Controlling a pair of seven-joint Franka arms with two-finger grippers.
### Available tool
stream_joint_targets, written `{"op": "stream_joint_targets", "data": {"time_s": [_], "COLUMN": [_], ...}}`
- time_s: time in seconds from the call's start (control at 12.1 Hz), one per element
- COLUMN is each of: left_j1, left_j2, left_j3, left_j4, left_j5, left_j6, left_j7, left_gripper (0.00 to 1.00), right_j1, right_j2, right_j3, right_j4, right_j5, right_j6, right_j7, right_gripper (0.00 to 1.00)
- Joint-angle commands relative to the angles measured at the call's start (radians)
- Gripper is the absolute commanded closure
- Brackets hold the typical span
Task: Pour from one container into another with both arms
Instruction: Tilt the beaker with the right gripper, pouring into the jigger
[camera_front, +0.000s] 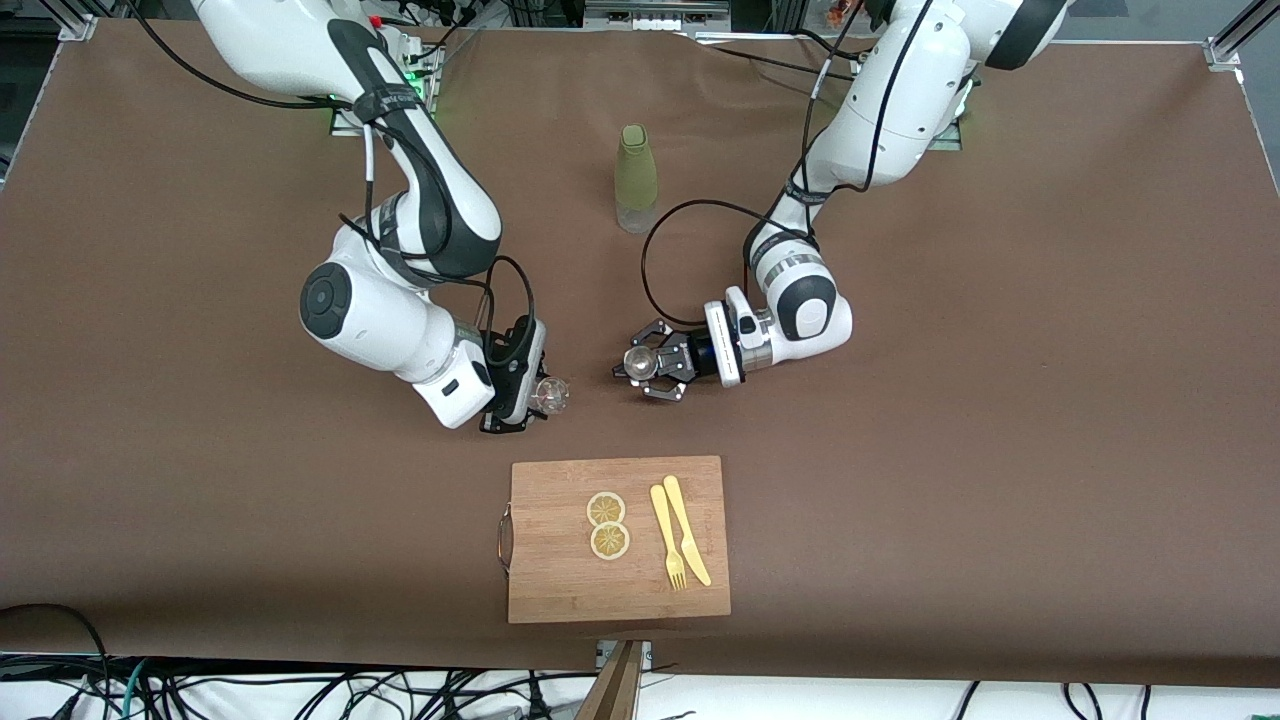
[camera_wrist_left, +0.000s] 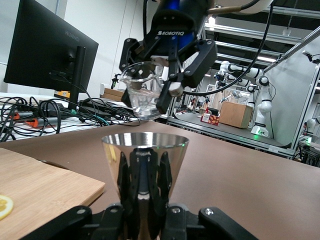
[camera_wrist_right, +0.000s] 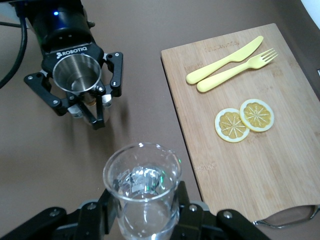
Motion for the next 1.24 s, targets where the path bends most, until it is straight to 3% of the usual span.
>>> {"op": "stream_joint_targets", "data": {"time_s": [0.0, 0.49, 0.82, 1.16], "left_j1": [-0.021, -0.055, -0.093, -0.124], "left_j2": [0.036, 0.098, 0.113, 0.114], "left_j3": [0.010, 0.014, 0.042, 0.054], "left_j4": [0.072, 0.172, 0.198, 0.205], "left_j5": [-0.045, -0.108, -0.143, -0.182], "left_j6": [0.052, 0.131, 0.169, 0.184], "left_j7": [0.034, 0.034, 0.035, 0.035], "left_gripper": [1.00, 1.00, 1.00, 1.00], "right_j1": [0.031, 0.088, 0.102, 0.115], "right_j2": [-0.046, -0.047, -0.043, -0.035], "right_j3": [-0.002, -0.002, 0.000, 0.000], "right_j4": [-0.037, -0.040, -0.036, -0.036], "right_j5": [-0.104, -0.222, -0.268, -0.380], "right_j6": [-0.007, -0.007, -0.005, -0.001], "right_j7": [0.097, 0.235, 0.314, 0.424], "right_gripper": [0.77, 0.77, 0.77, 0.77]}}
